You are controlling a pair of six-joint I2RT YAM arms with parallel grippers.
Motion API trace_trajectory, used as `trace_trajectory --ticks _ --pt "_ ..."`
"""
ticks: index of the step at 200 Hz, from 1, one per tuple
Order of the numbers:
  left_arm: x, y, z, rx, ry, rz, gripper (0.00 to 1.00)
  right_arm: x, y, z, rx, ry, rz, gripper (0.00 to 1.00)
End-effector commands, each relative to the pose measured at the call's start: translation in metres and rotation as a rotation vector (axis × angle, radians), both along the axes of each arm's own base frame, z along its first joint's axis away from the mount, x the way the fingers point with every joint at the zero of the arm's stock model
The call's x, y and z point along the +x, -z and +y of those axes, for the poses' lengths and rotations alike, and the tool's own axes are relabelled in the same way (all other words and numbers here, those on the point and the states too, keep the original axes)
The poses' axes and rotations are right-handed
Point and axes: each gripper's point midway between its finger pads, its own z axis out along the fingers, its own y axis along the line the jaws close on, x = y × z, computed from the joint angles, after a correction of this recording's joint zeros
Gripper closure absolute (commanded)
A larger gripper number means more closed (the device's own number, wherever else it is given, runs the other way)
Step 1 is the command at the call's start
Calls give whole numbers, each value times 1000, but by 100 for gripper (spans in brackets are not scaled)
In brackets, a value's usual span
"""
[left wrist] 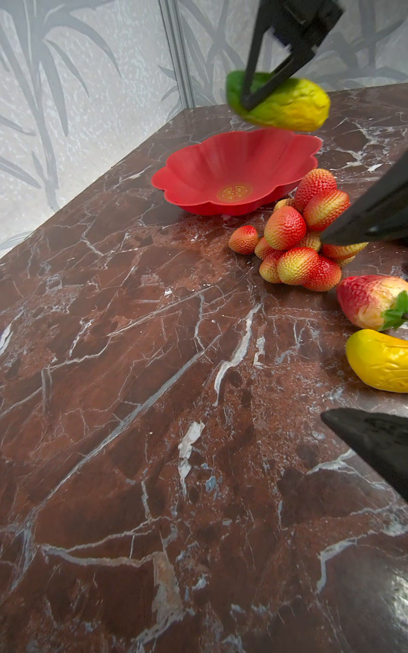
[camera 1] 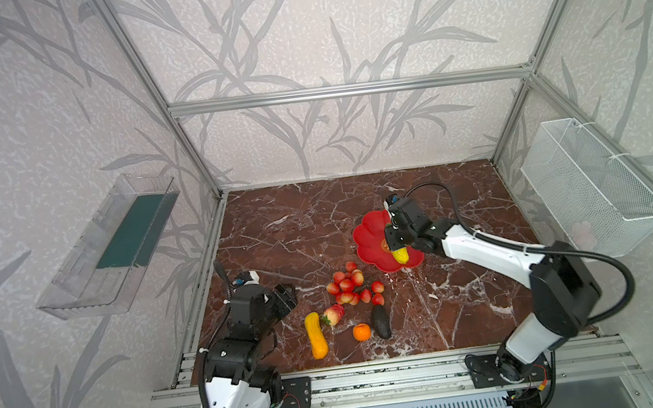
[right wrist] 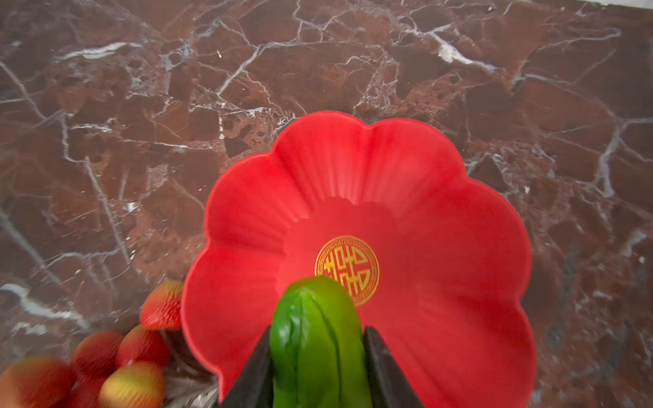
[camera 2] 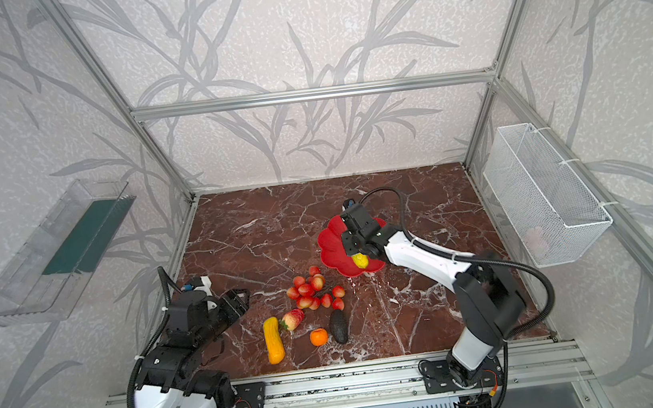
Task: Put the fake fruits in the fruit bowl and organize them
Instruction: 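Carry the cucumber into the red bowl and release it with the right gripper, then grasp the yellow squash with the left gripper while the right arm withdraws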
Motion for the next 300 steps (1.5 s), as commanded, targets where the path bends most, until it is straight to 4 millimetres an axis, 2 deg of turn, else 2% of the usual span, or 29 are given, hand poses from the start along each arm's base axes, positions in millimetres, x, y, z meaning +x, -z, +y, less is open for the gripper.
trace_trajectory --ticks 1,26,48,59,71,91,108,125,132,137,150,180,207,234,262,278,300 --pt "-10 18 -3 -5 -2 71 28 20 18 5 -16 -32 29 69" --pt "-17 26 -9 -8 20 103 30 39 46 1 -31 -11 54 68" --pt "-20 33 -14 -2 33 116 31 46 67 0 -39 -9 91 63" --pt "-21 37 -16 2 36 121 31 47 76 -1 -38 1 111 58" --pt "-21 39 -19 0 42 124 31 48 81 -2 -21 12 134 48" --pt "-24 43 -24 6 60 136 32 49 64 -3 33 22 134 35" --pt "-26 47 -29 13 84 149 32 50 28 -7 78 31 57 25" --pt "-28 55 -34 20 107 170 33 45 -7 -13 115 37 -27 19" --pt "-30 59 -36 26 114 183 33 41 -21 -15 134 37 -59 17" --pt "-30 62 -37 31 121 191 33 35 -42 -18 160 36 -102 16" --pt "-33 70 -41 43 136 214 33 20 -67 -25 196 33 -152 14" --pt "-40 85 -48 62 166 254 35 -22 -95 -46 261 40 -211 12" --pt "-44 96 -51 75 178 266 35 -60 -98 -69 290 59 -221 11" --pt "-43 105 -56 66 189 267 41 -90 -94 -87 306 81 -222 11" --pt "-44 112 -57 85 196 278 56 -108 -80 -99 292 101 -200 11" --pt "-42 106 -56 89 195 258 64 -115 -72 -104 280 111 -180 11" --pt "-41 93 -50 108 190 221 69 -123 -62 -105 296 114 -154 11"
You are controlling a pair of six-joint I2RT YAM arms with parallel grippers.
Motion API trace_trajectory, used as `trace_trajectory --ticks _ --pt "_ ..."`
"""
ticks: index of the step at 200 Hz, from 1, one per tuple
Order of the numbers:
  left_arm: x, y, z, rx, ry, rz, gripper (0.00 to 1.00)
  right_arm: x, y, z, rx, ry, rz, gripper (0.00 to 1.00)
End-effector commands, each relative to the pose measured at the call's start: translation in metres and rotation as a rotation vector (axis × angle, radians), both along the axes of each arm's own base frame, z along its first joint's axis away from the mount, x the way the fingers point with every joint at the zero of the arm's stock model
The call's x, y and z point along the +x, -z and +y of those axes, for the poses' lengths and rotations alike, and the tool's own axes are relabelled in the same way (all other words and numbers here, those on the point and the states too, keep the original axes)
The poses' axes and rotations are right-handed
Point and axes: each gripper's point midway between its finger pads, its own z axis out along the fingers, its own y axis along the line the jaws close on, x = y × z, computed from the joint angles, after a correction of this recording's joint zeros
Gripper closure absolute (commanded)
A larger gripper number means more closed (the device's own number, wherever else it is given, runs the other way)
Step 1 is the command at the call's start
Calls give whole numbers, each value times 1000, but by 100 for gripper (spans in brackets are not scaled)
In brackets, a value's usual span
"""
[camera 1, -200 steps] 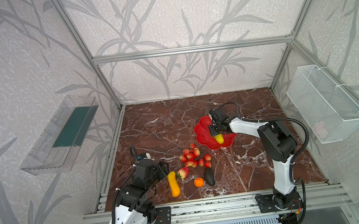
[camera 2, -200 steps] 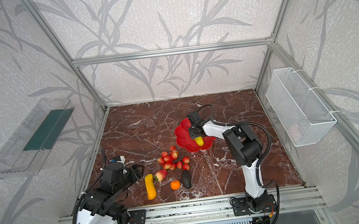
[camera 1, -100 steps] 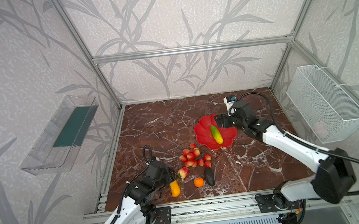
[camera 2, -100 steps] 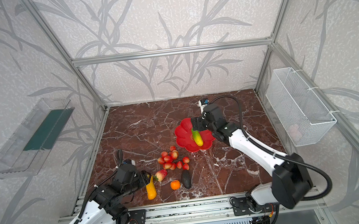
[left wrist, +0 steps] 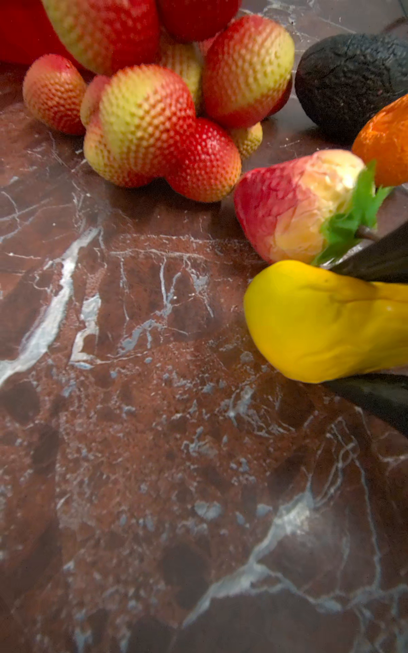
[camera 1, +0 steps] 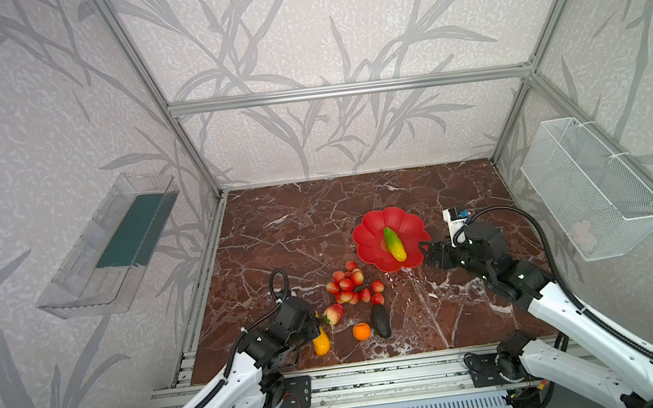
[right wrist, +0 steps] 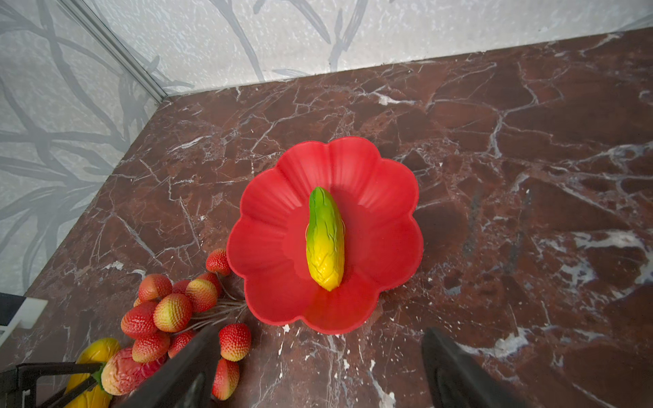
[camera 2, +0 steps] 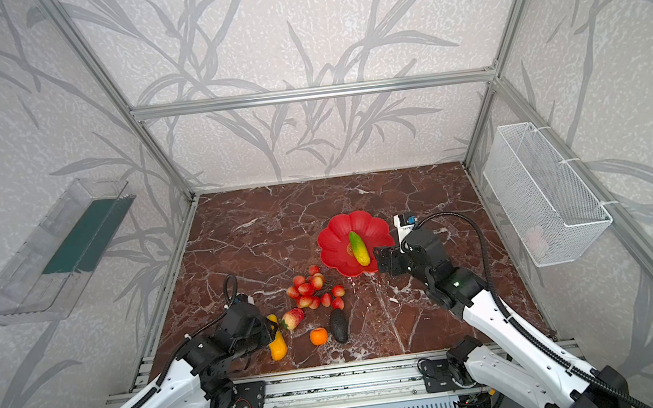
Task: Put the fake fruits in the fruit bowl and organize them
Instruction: 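Grasp the yellow squash with the left gripper while the right arm withdraws, then place the yellow squash beside the cucumber in the bowl with the left gripper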
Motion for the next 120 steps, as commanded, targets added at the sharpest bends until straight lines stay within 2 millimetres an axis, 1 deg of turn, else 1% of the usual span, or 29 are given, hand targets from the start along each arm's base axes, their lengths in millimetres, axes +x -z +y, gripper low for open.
trace_trajectory --ticks 1,14,22,39,56,64,77,89,107,120 --pt "5 -16 8 28 -20 -60 69 -11 16 -6 4 17 51 11" --pt "6 -29 11 33 -15 -88 70 -16 23 -7 12 18 71 11" --pt "8 -42 11 33 -11 -118 70 -19 28 -7 20 15 85 11" --pt "19 -77 7 20 11 -205 71 -26 38 -3 30 -7 113 11" --pt "37 -114 -7 16 57 -278 71 -33 50 1 17 -22 147 11" --pt "46 -128 -19 13 94 -290 71 -37 55 1 6 -26 162 11" --pt "64 -144 -42 19 163 -285 71 -43 64 1 -11 -30 182 11" --pt "81 -153 -64 30 218 -267 71 -48 69 0 -25 -30 193 11" --pt "107 -169 -102 23 297 -297 71 -57 76 -4 -35 -25 214 11" --pt "124 -171 -127 32 338 -301 71 -63 79 -7 -34 -26 222 11"
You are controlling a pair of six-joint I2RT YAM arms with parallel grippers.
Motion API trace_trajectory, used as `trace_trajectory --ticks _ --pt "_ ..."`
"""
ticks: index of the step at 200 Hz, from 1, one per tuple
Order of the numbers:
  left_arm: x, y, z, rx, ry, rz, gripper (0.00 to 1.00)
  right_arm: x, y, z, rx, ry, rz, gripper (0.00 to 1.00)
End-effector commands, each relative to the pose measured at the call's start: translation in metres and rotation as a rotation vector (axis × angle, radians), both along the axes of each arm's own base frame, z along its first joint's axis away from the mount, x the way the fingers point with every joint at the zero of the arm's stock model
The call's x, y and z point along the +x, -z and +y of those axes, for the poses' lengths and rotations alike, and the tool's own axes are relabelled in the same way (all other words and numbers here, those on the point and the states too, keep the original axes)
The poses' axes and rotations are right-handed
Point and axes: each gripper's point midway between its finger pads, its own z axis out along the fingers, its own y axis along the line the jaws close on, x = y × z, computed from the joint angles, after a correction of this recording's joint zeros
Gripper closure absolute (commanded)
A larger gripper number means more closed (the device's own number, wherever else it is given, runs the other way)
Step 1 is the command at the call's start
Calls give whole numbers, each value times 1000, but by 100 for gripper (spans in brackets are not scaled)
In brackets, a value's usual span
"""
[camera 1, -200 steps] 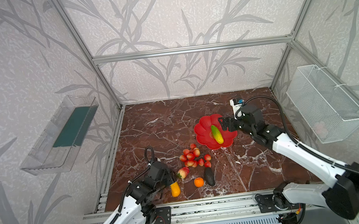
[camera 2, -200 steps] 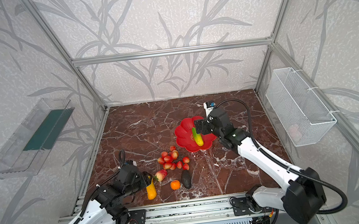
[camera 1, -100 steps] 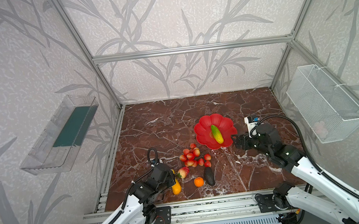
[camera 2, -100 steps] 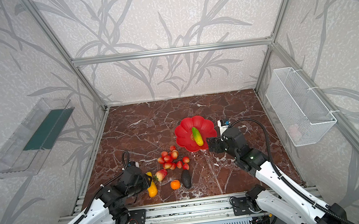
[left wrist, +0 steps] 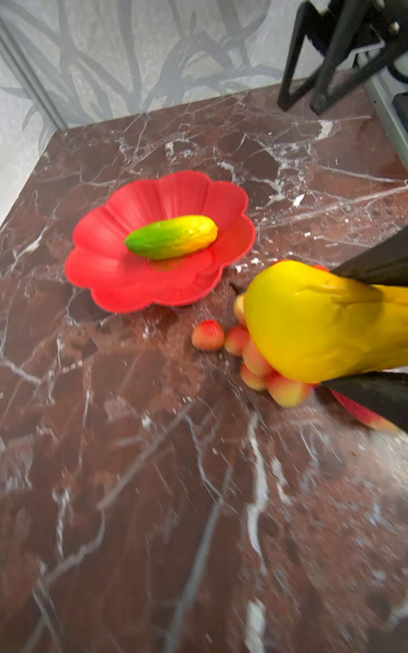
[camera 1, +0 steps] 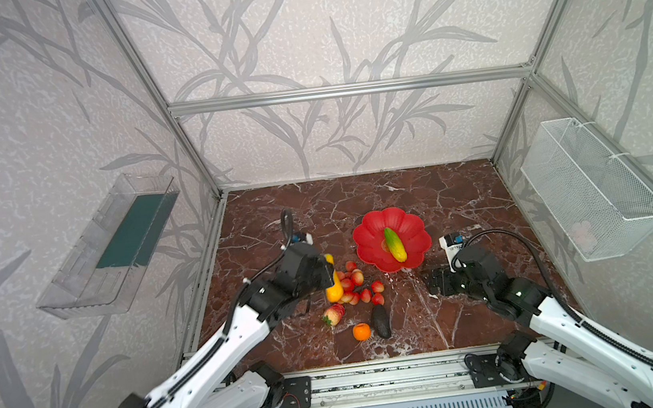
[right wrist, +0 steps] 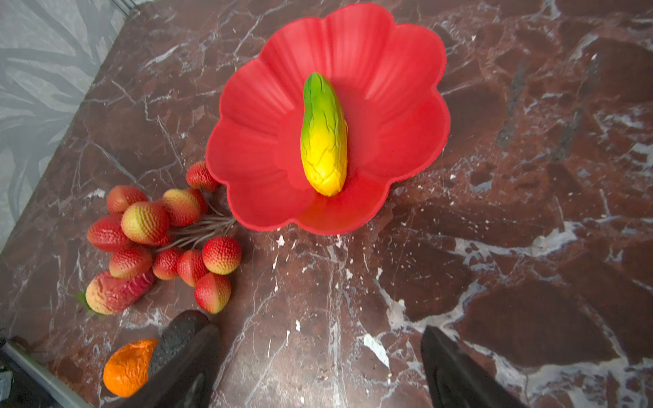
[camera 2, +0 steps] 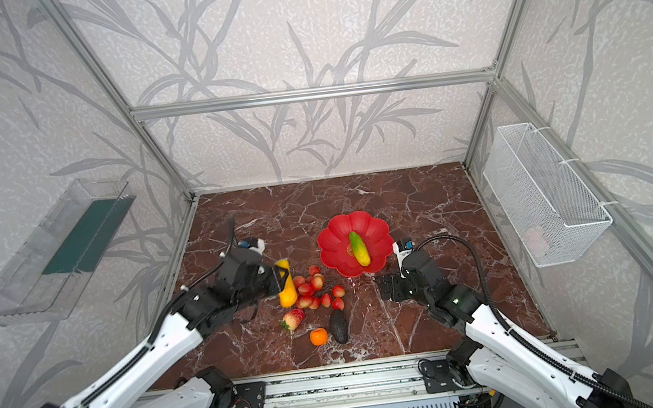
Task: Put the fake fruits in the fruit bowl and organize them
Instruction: 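Place the yellow squash beside the cucumber in the bowl with the left gripper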
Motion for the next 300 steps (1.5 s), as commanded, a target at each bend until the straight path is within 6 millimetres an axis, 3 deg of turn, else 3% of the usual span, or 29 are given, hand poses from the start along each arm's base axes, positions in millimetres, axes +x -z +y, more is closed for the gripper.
trace_trajectory --ticks 1,31,81,112,139,169,187,202,245,258,276,300 --pt "24 -13 -43 16 122 -55 71 -13 10 -10 -17 23 34 11" --pt "59 4 -87 26 166 -17 71 -26 17 -18 -23 31 48 11" --pt "109 57 -135 59 171 66 71 -37 19 -24 -10 31 50 11" --pt "134 86 -148 90 156 108 71 -40 19 -23 1 25 57 11" --pt "143 108 -152 114 140 150 71 -41 20 -23 8 25 57 11" --pt "144 121 -150 114 115 183 57 -39 17 -21 12 25 50 11" --pt "144 106 -151 93 126 163 43 -37 14 -17 14 14 53 12" --pt "144 83 -150 71 137 114 39 -36 13 -11 10 -3 55 14" --pt "137 -27 -125 24 135 -130 32 -39 12 23 -19 -79 37 15" --pt "128 -59 -107 32 118 -212 30 -42 13 43 -17 -119 39 15" --pt "109 -89 -66 81 47 -306 26 -48 20 68 7 -154 70 15" --pt "68 -96 -5 117 -56 -371 21 -62 29 104 -39 -237 85 15"
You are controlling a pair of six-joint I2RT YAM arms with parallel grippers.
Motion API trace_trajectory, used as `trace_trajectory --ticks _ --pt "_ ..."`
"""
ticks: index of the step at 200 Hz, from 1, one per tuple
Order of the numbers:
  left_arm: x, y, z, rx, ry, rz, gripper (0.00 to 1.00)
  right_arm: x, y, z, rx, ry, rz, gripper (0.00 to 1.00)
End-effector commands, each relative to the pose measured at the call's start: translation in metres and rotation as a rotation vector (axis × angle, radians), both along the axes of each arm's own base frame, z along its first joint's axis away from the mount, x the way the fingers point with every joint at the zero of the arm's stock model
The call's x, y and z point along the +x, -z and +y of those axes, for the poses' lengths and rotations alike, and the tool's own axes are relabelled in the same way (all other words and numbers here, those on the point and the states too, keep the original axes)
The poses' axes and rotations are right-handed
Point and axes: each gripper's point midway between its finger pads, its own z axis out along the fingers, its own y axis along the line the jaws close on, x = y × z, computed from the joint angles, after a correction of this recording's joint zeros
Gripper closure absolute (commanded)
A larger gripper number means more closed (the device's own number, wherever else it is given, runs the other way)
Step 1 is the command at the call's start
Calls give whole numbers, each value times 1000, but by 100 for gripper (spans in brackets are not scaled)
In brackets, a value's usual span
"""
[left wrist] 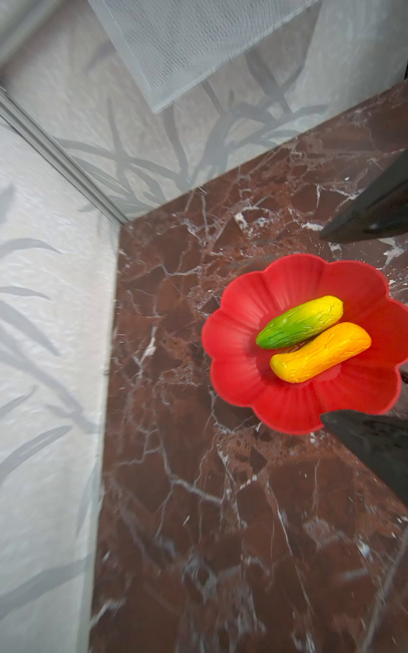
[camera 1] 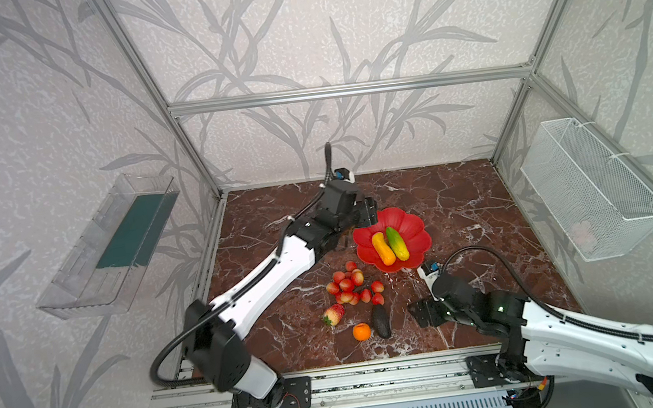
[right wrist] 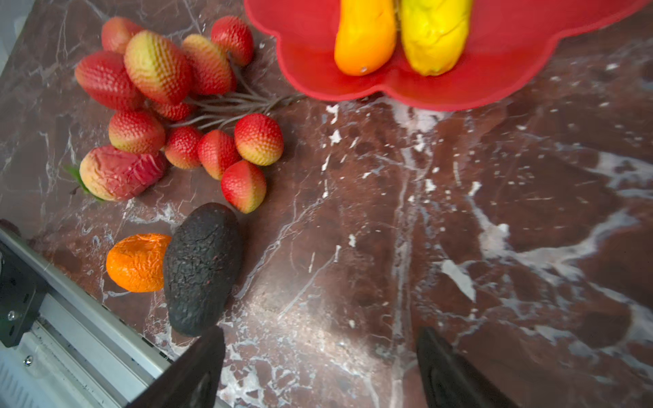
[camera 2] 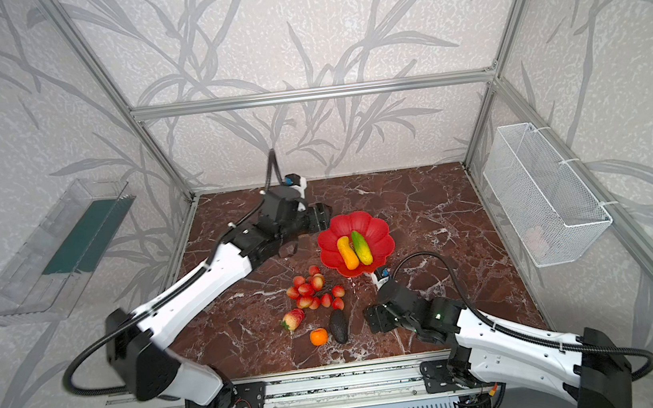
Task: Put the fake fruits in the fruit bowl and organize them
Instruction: 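Grasp the dark avocado with the right gripper while the left arm withdraws, then place the avocado in the bowl beside the cucumber with the right gripper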
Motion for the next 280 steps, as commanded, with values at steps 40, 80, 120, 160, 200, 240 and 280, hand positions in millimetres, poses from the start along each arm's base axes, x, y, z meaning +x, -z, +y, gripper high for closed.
trace_trajectory --ticks 40,80,120,160,200,240,280 --pt "-102 62 155 104 -313 -15 11 -9 2 83 75 -70 6 16" --pt "-155 95 208 -1 -428 -17 7 -3 21 99 18 -65 6 17" --pt "-177 118 227 -70 -474 11 8 0 43 110 14 -45 29 22" --pt "-179 124 222 -90 -455 29 8 -3 43 107 13 -29 19 50" --pt "-173 138 206 -84 -408 76 8 2 2 57 22 54 -92 61" --pt "-169 148 191 -58 -348 125 8 22 -58 -8 25 138 -263 61" --pt "-171 165 171 -56 -268 212 10 66 -79 -49 43 220 -272 61"
